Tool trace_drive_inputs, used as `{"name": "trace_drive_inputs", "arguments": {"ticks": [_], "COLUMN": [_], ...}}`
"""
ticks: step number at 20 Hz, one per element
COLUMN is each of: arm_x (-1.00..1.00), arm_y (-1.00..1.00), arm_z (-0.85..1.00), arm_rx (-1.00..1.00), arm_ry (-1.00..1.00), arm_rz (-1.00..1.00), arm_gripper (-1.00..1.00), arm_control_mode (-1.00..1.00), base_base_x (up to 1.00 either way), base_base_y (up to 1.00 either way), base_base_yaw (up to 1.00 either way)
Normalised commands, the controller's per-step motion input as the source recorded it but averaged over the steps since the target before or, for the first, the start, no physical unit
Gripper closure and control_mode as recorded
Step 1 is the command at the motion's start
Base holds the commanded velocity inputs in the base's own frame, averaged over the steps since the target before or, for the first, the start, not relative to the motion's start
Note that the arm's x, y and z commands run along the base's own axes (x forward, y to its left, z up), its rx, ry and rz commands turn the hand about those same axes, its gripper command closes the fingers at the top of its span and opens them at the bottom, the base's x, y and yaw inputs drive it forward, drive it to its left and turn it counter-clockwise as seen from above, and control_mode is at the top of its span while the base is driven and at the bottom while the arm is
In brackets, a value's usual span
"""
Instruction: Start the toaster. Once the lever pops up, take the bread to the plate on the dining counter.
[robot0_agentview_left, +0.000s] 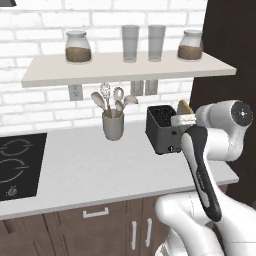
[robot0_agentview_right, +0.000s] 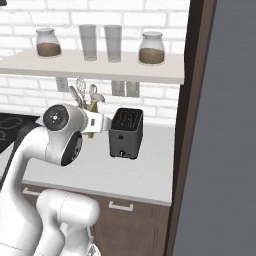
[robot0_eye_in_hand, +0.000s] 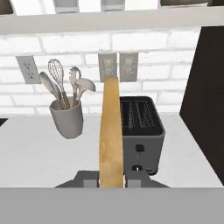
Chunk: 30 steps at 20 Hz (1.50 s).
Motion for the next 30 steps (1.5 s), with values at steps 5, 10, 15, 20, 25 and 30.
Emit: {"name": "trace_drive_inputs", "arguments": {"ticks": [5,10,15,20,25,30], "arm_x": [-0.85,-0.32,-0.04,-0.06,0.00,0.00], "arm_y": [0.18,0.30,0.03,0.00,0.00,0.00], "arm_z": [0.32,0.03,0.01,0.00,0.00,0.00], "arm_rx": [0.00,0.00,0.02,0.00,0.00,0.00], "arm_ry": [0.11,0.25,0.17,0.00,0.00,0.00], "arm_rz": [-0.02,-0.02,0.00,0.00,0.00,0.00], "arm_gripper": [1.00,1.00,1.00,1.00,1.00,1.00], "arm_control_mode": [-1.00,-1.00,-1.00,-1.00,-1.00,-1.00], "base_base_x": [0.00,0.00,0.00,0.00,0.00,0.00], "base_base_y": [0.00,0.00,0.00,0.00,0.00,0.00], "base_base_yaw": [0.00,0.00,0.00,0.00,0.00,0.00]}}
